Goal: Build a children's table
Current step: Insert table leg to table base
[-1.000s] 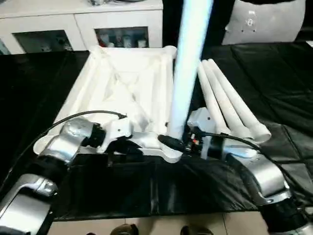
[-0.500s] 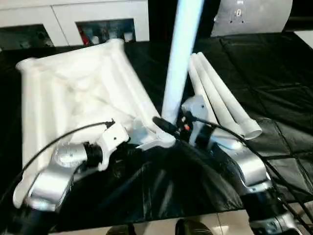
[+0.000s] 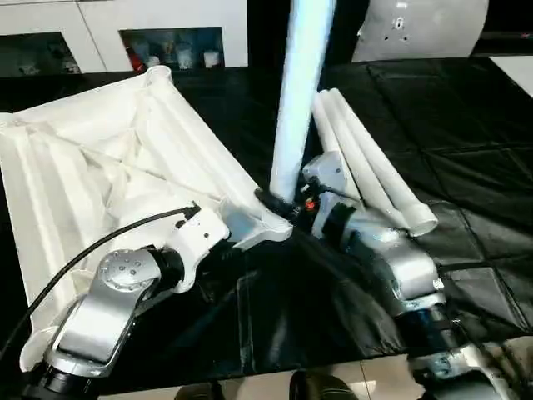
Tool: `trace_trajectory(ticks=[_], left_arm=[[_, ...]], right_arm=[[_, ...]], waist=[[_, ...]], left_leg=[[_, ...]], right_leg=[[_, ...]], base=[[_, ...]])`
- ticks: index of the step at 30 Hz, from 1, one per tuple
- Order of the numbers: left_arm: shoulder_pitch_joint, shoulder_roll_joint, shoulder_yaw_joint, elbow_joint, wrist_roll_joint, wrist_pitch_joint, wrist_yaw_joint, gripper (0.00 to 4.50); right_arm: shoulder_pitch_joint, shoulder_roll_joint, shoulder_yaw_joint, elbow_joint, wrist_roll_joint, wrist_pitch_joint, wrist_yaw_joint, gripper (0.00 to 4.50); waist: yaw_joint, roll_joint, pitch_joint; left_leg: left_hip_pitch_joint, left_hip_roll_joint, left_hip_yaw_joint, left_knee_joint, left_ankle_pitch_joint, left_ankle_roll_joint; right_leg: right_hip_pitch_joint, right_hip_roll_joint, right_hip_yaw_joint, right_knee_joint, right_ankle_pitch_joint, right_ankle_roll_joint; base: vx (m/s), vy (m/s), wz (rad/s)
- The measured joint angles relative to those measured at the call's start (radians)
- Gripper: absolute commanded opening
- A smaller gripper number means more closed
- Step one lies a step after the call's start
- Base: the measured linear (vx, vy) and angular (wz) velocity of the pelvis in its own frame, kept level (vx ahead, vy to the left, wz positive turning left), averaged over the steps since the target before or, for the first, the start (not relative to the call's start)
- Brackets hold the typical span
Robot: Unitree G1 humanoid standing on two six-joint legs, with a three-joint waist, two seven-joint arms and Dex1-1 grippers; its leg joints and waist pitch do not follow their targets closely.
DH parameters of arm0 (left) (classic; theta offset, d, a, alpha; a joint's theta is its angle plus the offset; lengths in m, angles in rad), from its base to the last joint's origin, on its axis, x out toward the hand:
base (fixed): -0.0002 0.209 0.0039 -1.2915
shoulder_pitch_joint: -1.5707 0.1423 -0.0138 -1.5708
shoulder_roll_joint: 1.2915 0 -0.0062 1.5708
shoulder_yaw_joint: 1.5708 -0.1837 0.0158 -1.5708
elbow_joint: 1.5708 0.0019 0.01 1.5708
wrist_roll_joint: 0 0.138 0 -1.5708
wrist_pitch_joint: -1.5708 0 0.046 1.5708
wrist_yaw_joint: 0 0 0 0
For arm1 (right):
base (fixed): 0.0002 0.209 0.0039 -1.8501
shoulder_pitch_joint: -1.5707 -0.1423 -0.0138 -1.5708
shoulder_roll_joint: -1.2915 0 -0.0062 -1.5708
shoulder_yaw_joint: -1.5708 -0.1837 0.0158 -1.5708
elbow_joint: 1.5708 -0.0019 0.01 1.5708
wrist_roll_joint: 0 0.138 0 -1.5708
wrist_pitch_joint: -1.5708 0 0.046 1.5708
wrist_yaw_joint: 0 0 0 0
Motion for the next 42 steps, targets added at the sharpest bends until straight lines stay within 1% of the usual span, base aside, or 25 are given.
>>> trace_trajectory(ticks=[1,2,4,5,8,9,10,11,12,14,15,16,17,19,22,24,27,29,34,36,39,41,42], left_arm=[[-0.009,0.002,-0.004,0.011,-0.005,-0.006,-0.004,0.0],[-0.016,0.004,-0.004,0.026,-0.012,-0.02,-0.011,0.0],[-0.026,0.01,-0.005,0.048,-0.015,-0.048,-0.026,0.0],[-0.029,0.011,-0.005,0.055,-0.016,-0.057,-0.03,0.0],[-0.049,0.017,-0.011,0.087,-0.022,-0.088,-0.048,0.0],[-0.06,0.021,-0.012,0.104,-0.023,-0.102,-0.057,0.0],[-0.078,0.035,-0.021,0.136,-0.03,-0.136,-0.076,0.0],[-0.085,0.045,-0.022,0.153,-0.035,-0.154,-0.085,0.0],[-0.096,0.049,-0.024,0.173,-0.038,-0.172,-0.096,0.0],[-0.133,0.064,-0.038,0.24,-0.04,-0.237,-0.137,0.0],[-0.145,0.073,-0.039,0.263,-0.04,-0.259,-0.155,0.0],[-0.152,0.085,-0.037,0.283,-0.04,-0.282,-0.168,0.0],[-0.158,0.088,-0.037,0.297,-0.039,-0.294,-0.177,0.0],[-0.178,0.09,-0.042,0.337,-0.04,-0.33,-0.211,0.0],[-0.193,0.107,-0.056,0.387,-0.052,-0.398,-0.275,0.0],[-0.205,0.112,-0.066,0.408,-0.057,-0.422,-0.301,0.0],[-0.229,0.121,-0.087,0.452,-0.063,-0.475,-0.371,0.0],[-0.242,0.13,-0.098,0.473,-0.064,-0.501,-0.414,0.0],[-0.27,0.134,-0.124,0.521,-0.063,-0.565,-0.476,0.0],[-0.284,0.135,-0.135,0.539,-0.062,-0.586,-0.496,0.0],[-0.29,0.136,-0.143,0.554,-0.059,-0.609,-0.517,0.0],[-0.301,0.137,-0.153,0.57,-0.057,-0.623,-0.526,0.0],[-0.301,0.136,-0.154,0.574,-0.057,-0.628,-0.526,0.0]], right_arm=[[-0.004,0.0,-0.006,0.011,0.0,-0.001,-0.003,2.93],[-0.009,0.0,-0.008,0.02,-0.002,-0.003,-0.005,2.93],[-0.007,0.001,-0.008,0.041,-0.003,-0.01,-0.012,3.16],[-0.006,0.003,-0.006,0.05,-0.003,-0.012,-0.012,3.16],[0.001,-0.002,-0.006,0.062,-0.008,-0.018,-0.014,3.46],[0.008,-0.006,-0.007,0.066,-0.013,-0.017,-0.013,3.51],[0.028,-0.018,-0.014,0.047,-0.01,-0.02,-0.005,3.65],[0.036,-0.026,-0.015,0.04,-0.005,-0.02,0.005,3.65],[0.044,-0.032,-0.015,0.028,0.001,-0.018,0.011,3.79],[0.089,-0.09,-0.016,-0.014,0.008,-0.01,0.055,4.0],[0.109,-0.113,-0.018,-0.024,0.014,-0.007,0.073,4.0],[0.126,-0.131,-0.025,-0.03,0.022,-0.006,0.093,4.18],[0.13,-0.138,-0.03,-0.033,0.023,-0.006,0.103,4.18],[0.14,-0.164,-0.037,-0.06,0.025,0.0,0.126,4.44],[0.147,-0.225,-0.041,-0.118,0.043,0.002,0.19,4.48],[0.152,-0.246,-0.043,-0.137,0.048,0.005,0.223,4.48],[0.152,-0.291,-0.032,-0.156,0.065,0.005,0.298,4.48],[0.147,-0.304,-0.023,-0.163,0.069,0.004,0.34,4.48],[0.113,-0.352,0.023,-0.16,0.057,-0.001,0.423,4.48],[0.108,-0.356,0.03,-0.148,0.054,-0.011,0.453,4.48],[0.094,-0.355,0.044,-0.124,0.055,-0.011,0.49,4.48],[0.075,-0.356,0.052,-0.103,0.056,-0.011,0.511,4.22],[0.071,-0.356,0.055,-0.098,0.057,-0.011,0.52,4.22]], waist=[[0.003,0.0,0.0],[0.006,0.0,0.0],[0.012,0.002,0.001],[0.015,0.004,0.002],[0.027,0.015,0.007],[0.029,0.017,0.008],[0.035,0.02,0.01],[0.038,0.021,0.01],[0.04,0.022,0.01],[0.056,0.026,0.009],[0.058,0.027,0.01],[0.057,0.027,0.009],[0.057,0.028,0.009],[0.057,0.029,0.009],[0.066,0.03,0.008],[0.071,0.03,0.008],[0.085,0.031,0.007],[0.09,0.031,0.007],[0.095,0.032,0.007],[0.098,0.032,0.007],[0.099,0.035,0.005],[0.099,0.037,0.004],[0.099,0.038,0.003]], left_leg=[[0.0,0.0,0.0,0.001,0.001,0.002],[-0.001,0.0,0.0,0.001,0.003,0.005],[-0.001,0.0,0.0,0.002,0.003,0.005],[-0.002,0.001,0.0,0.002,0.003,0.006],[-0.003,0.002,0.0,0.005,0.003,0.006],[-0.003,0.002,0.0,0.006,0.003,0.006],[-0.003,0.003,0.0,0.007,0.003,0.006],[-0.003,0.003,0.0,0.007,0.003,0.006],[-0.003,0.003,-0.001,0.008,0.003,0.006],[-0.004,0.003,-0.001,0.011,0.003,0.006],[-0.005,0.004,-0.001,0.013,0.003,0.007],[-0.005,0.004,-0.001,0.015,0.002,0.007],[-0.005,0.004,-0.001,0.017,0.002,0.007],[-0.005,0.004,-0.001,0.019,0.002,0.007],[-0.004,0.004,-0.002,0.021,0.002,0.007],[-0.004,0.004,-0.002,0.023,0.002,0.007],[-0.005,0.004,-0.002,0.027,0.002,0.008],[-0.005,0.005,-0.002,0.03,0.002,0.008],[-0.007,0.005,-0.002,0.039,0.0,0.01],[-0.007,0.005,-0.002,0.042,0.0,0.011],[-0.007,0.005,-0.002,0.044,0.0,0.01],[-0.007,0.006,-0.002,0.046,-0.001,0.009],[-0.007,0.006,-0.002,0.047,-0.001,0.009]], right_leg=[[0.0,0.0,0.0,0.0,0.0,0.0],[0.0,0.0,-0.001,0.0,0.0,-0.001],[0.0,0.0,-0.001,0.0,0.001,-0.001],[0.0,0.0,-0.001,0.0,0.001,-0.001],[0.0,0.0,-0.002,0.001,0.001,-0.001],[-0.001,0.0,-0.003,0.002,0.001,-0.001],[-0.001,0.0,-0.004,0.003,0.001,-0.001],[-0.001,0.0,-0.004,0.004,0.001,-0.001],[-0.001,0.0,-0.004,0.005,0.001,-0.001],[0.0,0.0,-0.005,0.005,0.001,-0.001],[0.0,0.0,-0.005,0.006,0.001,-0.001],[0.0,0.0,-0.005,0.007,0.001,-0.001],[0.0,0.0,-0.005,0.009,0.001,-0.001],[-0.001,-0.001,-0.005,0.012,0.001,-0.001],[0.0,-0.001,-0.006,0.015,0.001,-0.001],[0.0,-0.002,-0.006,0.016,0.001,-0.001],[0.001,-0.002,-0.006,0.019,0.001,-0.001],[0.001,-0.002,-0.006,0.021,0.001,-0.001],[0.001,-0.004,-0.007,0.026,0.001,-0.001],[0.001,-0.004,-0.007,0.029,0.001,-0.001],[0.001,-0.005,-0.007,0.031,0.002,-0.002],[0.001,-0.005,-0.008,0.033,0.002,-0.003],[0.001,-0.005,-0.008,0.034,0.002,-0.003]], base=[[0.0,0.0,0.0],[0.0,0.0,0.0],[0.0,0.0,0.0],[0.0,0.0,0.0],[0.0,0.0,0.0],[0.0,0.0,0.0],[0.0,0.0,0.0],[0.0,0.0,0.0],[0.0,0.0,0.0],[0.0,0.0,0.0],[0.0,0.0,0.0],[0.0,0.0,0.0],[0.0,0.0,0.0],[0.0,0.0,0.0],[0.0,0.0,0.0],[0.0,0.0,0.0],[0.0,0.0,0.0],[0.0,0.0,0.0],[0.0,0.0,0.0],[0.0,0.0,0.0],[0.0,0.0,0.0],[0.0,0.0,0.0],[0.0,0.0,0.0]])
